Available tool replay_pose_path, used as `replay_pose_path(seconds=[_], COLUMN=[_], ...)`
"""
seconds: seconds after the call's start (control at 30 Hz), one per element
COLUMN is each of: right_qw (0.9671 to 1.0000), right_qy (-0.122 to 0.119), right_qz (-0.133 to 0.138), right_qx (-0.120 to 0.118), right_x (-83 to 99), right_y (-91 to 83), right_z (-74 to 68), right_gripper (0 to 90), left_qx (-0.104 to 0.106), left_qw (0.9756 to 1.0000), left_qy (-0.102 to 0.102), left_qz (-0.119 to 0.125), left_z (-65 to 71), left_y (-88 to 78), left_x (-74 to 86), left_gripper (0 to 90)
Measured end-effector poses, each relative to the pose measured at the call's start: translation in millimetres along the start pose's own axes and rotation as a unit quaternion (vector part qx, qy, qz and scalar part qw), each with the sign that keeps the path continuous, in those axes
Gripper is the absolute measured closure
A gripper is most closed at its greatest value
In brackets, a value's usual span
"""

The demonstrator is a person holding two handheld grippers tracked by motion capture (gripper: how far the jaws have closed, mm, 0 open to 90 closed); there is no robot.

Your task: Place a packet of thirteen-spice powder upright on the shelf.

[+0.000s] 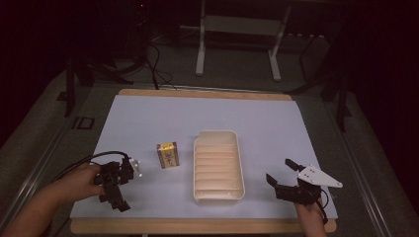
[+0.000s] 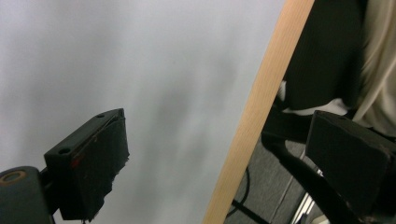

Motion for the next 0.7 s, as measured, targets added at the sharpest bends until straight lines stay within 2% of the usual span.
replay_pose_path(seconds=[0.1,0.17,0.27,0.33,0.37,0.57,0.6,0.63,0.67,0.7], right_qw=[1.0000,1.0000,1.0000,1.0000,1.0000,1.0000,1.0000,1.0000,1.0000,1.0000], right_qy=[-0.001,-0.001,0.000,0.000,0.000,0.000,0.000,0.000,0.000,0.000], right_qz=[0.000,0.000,0.000,0.001,0.001,0.000,0.000,0.000,0.000,0.001], right_qx=[0.000,0.000,0.000,-0.001,-0.001,-0.002,-0.002,-0.002,-0.002,-0.002], right_x=[0.0,-0.1,0.0,-0.1,0.0,0.2,0.2,0.2,0.2,0.2], right_y=[0.1,0.0,0.1,0.0,0.0,0.3,0.3,0.3,0.3,0.2], right_z=[-0.1,0.0,0.1,0.1,0.1,0.0,0.0,0.1,0.1,0.1], right_gripper=[13.7,13.7,13.7,13.7,13.7,13.7,13.7,13.8,13.8,13.7], left_qx=[-0.020,-0.027,-0.036,-0.044,-0.043,-0.012,-0.017,-0.035,-0.035,-0.037], left_qw=[0.9998,0.9995,0.9993,0.9990,0.9990,0.9989,0.9985,0.9975,0.9975,0.9963], left_qy=[-0.006,-0.007,-0.010,0.005,0.006,-0.037,-0.040,-0.042,-0.042,-0.047], left_qz=[0.002,0.012,0.008,0.008,0.010,0.027,0.034,0.046,0.046,0.062], left_z=[-5.6,-10.1,-14.9,-16.8,-18.1,-28.3,-30.1,-32.0,-32.0,-33.4], left_y=[-7.7,-12.7,-18.0,-21.4,-23.1,-34.1,-36.7,-41.0,-41.0,-45.3], left_x=[-0.8,-1.4,-1.2,-1.3,-1.5,-5.0,-6.0,-7.5,-7.5,-9.5], left_gripper=[6.2,6.2,6.2,6.2,6.2,6.2,6.2,6.1,5.7,5.7])
Point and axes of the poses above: each handheld gripper's, and its own axes: y roughly forward along the jaws, x roughly out of its underside, z roughly to its right, the point moved 4 cm from there along y, roughly forward along the jaws, and after that the axes turned 8 degrees about x, right-handed, at the moved point
